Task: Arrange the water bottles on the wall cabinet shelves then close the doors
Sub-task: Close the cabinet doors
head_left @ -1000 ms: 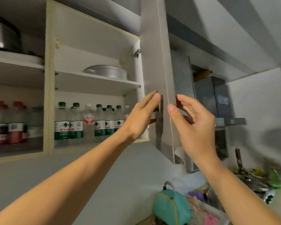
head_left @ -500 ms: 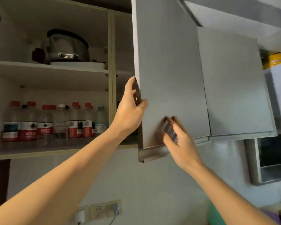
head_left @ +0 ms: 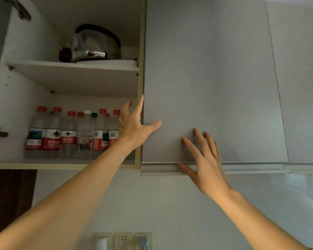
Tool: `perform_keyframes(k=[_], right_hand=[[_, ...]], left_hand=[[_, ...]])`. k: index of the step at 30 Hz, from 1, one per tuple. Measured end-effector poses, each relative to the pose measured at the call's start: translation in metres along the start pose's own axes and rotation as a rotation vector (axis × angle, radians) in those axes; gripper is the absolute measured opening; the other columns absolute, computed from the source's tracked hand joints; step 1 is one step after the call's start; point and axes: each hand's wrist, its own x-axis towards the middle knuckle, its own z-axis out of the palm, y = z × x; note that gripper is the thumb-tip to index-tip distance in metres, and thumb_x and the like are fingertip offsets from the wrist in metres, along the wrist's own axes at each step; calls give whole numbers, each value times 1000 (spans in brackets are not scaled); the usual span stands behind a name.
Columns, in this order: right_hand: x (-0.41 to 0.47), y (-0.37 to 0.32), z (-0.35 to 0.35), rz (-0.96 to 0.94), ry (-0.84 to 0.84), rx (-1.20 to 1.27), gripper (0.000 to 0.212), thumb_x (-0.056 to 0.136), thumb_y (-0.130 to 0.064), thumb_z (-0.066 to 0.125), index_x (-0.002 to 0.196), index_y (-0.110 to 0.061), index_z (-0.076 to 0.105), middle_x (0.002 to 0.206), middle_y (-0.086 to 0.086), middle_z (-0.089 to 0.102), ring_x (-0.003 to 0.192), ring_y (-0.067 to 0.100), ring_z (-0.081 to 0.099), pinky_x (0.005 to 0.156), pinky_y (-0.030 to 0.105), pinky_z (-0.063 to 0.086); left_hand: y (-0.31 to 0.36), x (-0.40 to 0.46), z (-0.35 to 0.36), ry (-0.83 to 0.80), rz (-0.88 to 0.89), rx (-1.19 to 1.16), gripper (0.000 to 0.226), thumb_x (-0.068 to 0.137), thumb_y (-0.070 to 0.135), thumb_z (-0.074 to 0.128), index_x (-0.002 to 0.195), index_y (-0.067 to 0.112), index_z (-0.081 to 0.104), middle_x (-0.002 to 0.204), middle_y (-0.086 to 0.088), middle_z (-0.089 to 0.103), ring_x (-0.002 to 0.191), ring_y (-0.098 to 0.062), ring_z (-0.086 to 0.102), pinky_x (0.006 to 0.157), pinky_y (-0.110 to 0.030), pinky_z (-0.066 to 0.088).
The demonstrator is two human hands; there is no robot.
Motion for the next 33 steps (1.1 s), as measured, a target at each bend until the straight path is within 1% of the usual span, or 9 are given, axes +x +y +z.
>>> perform_keyframes(k=[4,10,13,15,19,23,25,28,33], right_hand=[[5,7,29,-24,81,-42,67,82,-39,79,142,-16,59,159,18,37,145,51,30,112,70,29],[9,16,59,-74,191,-46,63,81,-32,83,137,-12,62,156,19,41,143,54,30,110,74,27],[7,22,67,-101,230,-5,57,94,-42,65,142,-14,58,160,17,36,149,50,23,114,72,21],[6,24,70,-103,236,23,59,95,-48,55,144,-14,55,161,15,34,150,47,20,116,70,19],[6,20,65,-82,196,27,60,95,-49,54,144,-15,56,161,15,35,150,47,21,116,69,20],[5,5,48,38,85,24,53,93,-40,70,139,-15,61,161,13,35,150,45,23,118,66,19],[6,-5,37,104,23,51,53,89,-39,74,136,-17,64,161,14,35,149,44,25,120,64,18],[9,-30,20,150,-22,51,52,88,-36,76,135,-15,64,158,19,38,146,47,31,119,63,22],[19,-106,-1,183,-35,226,49,94,-36,68,138,-15,61,158,16,39,144,41,31,116,54,29]], left_hand=[[-21,16,8,13,-54,-4,99,79,46,82,152,57,17,165,10,-2,153,-29,2,121,-60,18],[-44,30,23,-3,-87,-59,100,80,39,83,148,65,14,165,9,-2,154,-30,5,121,-60,21],[-50,34,25,-20,-67,-47,100,82,38,82,147,66,11,166,8,-2,154,-29,4,121,-60,20],[-52,38,22,-28,-63,-16,101,82,40,81,148,65,10,166,7,-2,154,-30,4,121,-61,18],[-47,35,21,-3,-49,153,101,83,50,77,153,57,6,167,-1,1,153,-35,3,120,-63,14],[-42,18,9,4,-61,331,100,80,55,77,158,44,15,166,-5,8,152,-36,9,120,-61,17],[-44,6,-7,-13,-62,316,103,79,55,78,159,40,14,166,-3,11,152,-33,12,119,-62,20],[-45,-15,-41,-8,-31,277,105,79,57,76,160,34,13,165,-2,16,151,-28,17,119,-58,25],[-25,-43,-115,79,26,353,97,82,60,71,159,32,20,161,-1,28,148,-25,24,118,-55,27]])
